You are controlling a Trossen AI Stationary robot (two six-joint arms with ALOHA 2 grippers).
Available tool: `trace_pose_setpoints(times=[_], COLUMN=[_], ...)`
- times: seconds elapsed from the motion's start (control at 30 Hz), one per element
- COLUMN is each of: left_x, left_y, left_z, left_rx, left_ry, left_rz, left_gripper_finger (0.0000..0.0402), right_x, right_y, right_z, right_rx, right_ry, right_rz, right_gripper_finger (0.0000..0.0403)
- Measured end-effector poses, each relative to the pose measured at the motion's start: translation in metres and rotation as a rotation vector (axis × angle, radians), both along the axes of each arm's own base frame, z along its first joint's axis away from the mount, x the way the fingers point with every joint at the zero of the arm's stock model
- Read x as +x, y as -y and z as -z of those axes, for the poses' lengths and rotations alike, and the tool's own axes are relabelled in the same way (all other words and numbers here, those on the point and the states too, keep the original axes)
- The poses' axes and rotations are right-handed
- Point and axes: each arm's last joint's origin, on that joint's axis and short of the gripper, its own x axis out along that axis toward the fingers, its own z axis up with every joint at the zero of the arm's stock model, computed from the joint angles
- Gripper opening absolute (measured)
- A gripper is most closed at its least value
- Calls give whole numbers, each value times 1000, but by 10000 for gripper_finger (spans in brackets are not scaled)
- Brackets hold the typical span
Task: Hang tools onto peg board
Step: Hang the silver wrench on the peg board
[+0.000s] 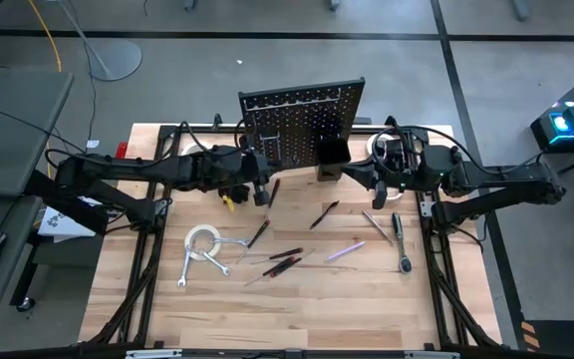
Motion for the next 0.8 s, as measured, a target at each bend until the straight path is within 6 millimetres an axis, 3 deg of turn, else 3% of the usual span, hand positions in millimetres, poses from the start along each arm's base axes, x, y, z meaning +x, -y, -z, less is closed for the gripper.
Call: trace_pose_setpoints(times=[0.17, 0.53, 0.8], left_x=[0, -1, -9], left_y=[-5, -5, -5], left_z=[-1, -2, -28], left_rx=[1, -31, -77], left_ry=[6, 27, 247], left_rz=[-19, -27, -41], left_gripper_finger=[90, 91, 92], right_x=[0, 0, 1], right_y=[0, 0, 1], right_z=[0, 0, 0], right_rx=[-5, -9, 29], right_ry=[-1, -2, 7], right_rz=[0, 1, 26], right_gripper_finger=[0, 0, 0])
